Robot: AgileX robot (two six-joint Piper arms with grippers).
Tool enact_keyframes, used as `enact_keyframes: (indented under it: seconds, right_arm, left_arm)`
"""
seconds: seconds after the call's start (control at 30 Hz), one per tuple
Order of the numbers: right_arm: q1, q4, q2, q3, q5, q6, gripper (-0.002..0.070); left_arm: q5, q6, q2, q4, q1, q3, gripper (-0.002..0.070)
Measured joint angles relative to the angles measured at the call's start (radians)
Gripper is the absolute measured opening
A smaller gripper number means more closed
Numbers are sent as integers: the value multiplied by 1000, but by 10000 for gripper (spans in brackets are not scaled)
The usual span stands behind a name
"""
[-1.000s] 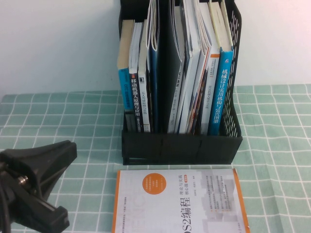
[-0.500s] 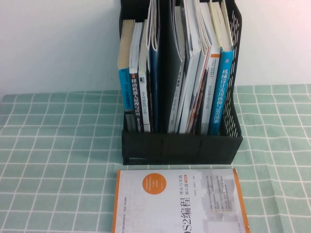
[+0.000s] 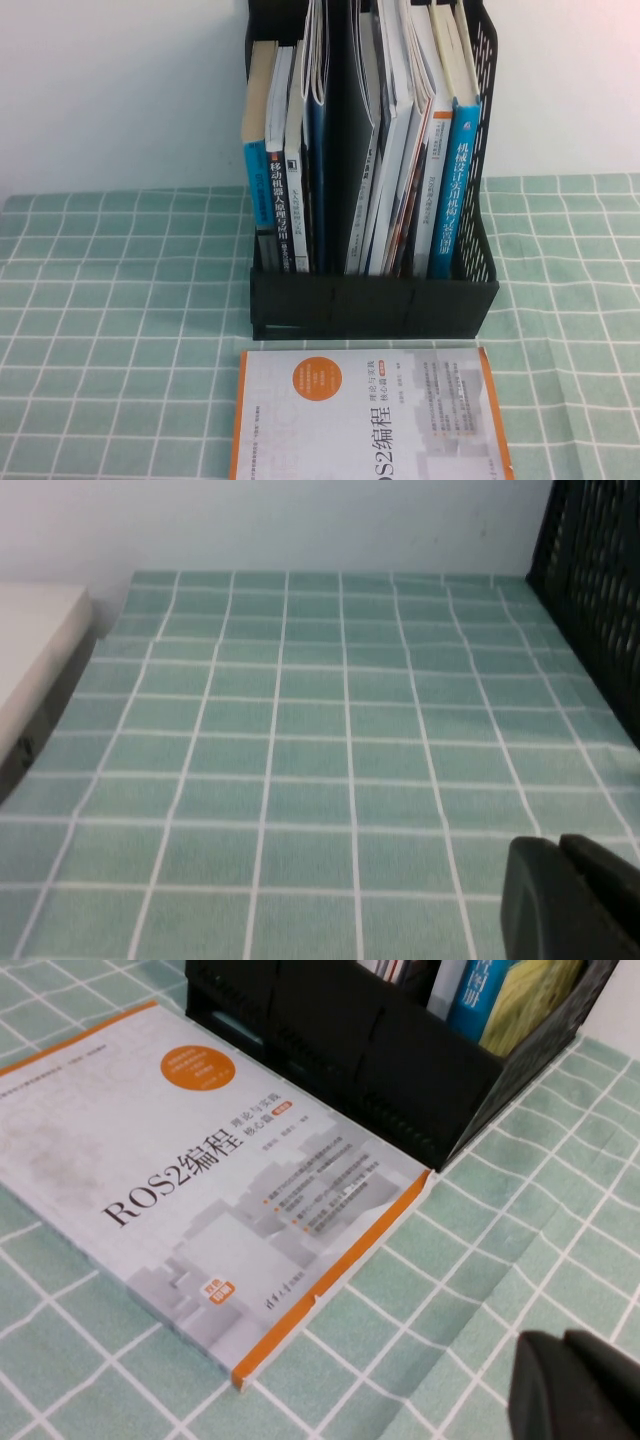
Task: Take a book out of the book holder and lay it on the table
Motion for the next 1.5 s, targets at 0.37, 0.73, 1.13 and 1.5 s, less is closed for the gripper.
enact_keyframes:
  seconds: [0.37,0.73,1.13,1.5]
  right_arm:
    - [0,0,0,0,1,0,-1]
    - [0,0,0,0,1,0,-1]
    - [-9,-51,-22,4,-16,58,-1]
    - [-491,-70,-171,158,-166,81,-1]
  left_arm:
    - [33,-19,0,2,0,4,-3]
    - [33,-19,0,2,0,4,-3]
    - [33,-19,0,2,0,4,-3]
    - [33,-19,0,2,0,4,-3]
